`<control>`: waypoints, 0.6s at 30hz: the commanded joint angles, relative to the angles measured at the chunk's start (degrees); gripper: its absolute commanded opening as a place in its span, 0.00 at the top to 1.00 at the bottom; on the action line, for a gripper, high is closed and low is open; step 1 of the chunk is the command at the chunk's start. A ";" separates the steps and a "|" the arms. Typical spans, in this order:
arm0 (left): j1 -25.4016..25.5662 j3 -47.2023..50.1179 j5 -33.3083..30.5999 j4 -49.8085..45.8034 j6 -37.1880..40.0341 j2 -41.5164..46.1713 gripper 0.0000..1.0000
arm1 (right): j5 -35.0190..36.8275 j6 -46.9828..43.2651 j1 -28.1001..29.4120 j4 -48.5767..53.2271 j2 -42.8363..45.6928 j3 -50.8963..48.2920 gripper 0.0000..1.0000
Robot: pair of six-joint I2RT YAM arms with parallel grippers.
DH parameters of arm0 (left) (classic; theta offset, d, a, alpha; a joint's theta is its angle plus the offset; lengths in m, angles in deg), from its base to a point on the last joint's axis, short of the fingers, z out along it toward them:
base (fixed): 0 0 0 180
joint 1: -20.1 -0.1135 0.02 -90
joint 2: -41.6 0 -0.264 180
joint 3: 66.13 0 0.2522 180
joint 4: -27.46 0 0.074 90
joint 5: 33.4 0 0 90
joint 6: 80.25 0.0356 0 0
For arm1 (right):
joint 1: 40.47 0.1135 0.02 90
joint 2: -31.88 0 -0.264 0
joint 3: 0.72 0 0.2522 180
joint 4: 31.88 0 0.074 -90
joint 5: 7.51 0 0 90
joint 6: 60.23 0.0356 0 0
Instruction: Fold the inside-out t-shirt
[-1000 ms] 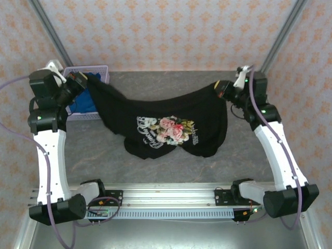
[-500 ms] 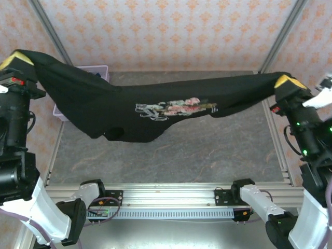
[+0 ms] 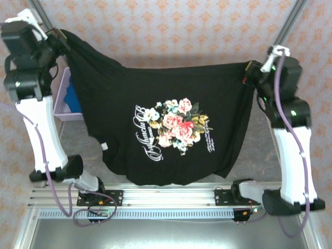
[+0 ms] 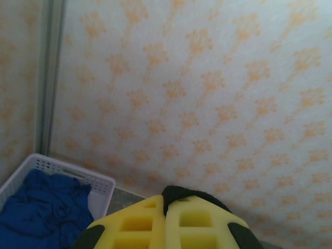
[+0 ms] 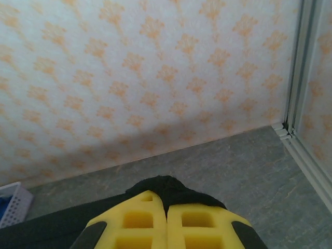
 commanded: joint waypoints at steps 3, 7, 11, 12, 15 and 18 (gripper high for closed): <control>1.34 -24.99 2.70 2.18 -4.53 -12.71 1.00 | -0.01 0.83 -0.37 -10.65 -10.30 12.06 1.00; 0.91 -28.60 3.19 10.92 -8.89 -13.49 1.00 | -2.52 1.11 -0.34 -7.52 -16.60 26.24 1.00; -2.59 -25.09 6.37 20.02 -15.99 -8.63 1.00 | -5.55 0.57 -0.30 1.34 -23.10 43.93 1.00; -3.68 -25.57 7.75 20.83 -17.93 -8.17 1.00 | -6.37 0.49 -0.34 3.37 -24.60 47.75 1.00; -4.73 -25.83 9.78 18.88 -18.39 -6.28 1.00 | -7.82 -0.40 -0.26 10.68 -28.56 57.77 1.00; -4.74 -24.87 11.49 15.78 -16.05 -3.16 1.00 | -7.84 -2.33 -0.26 16.03 -28.44 62.28 1.00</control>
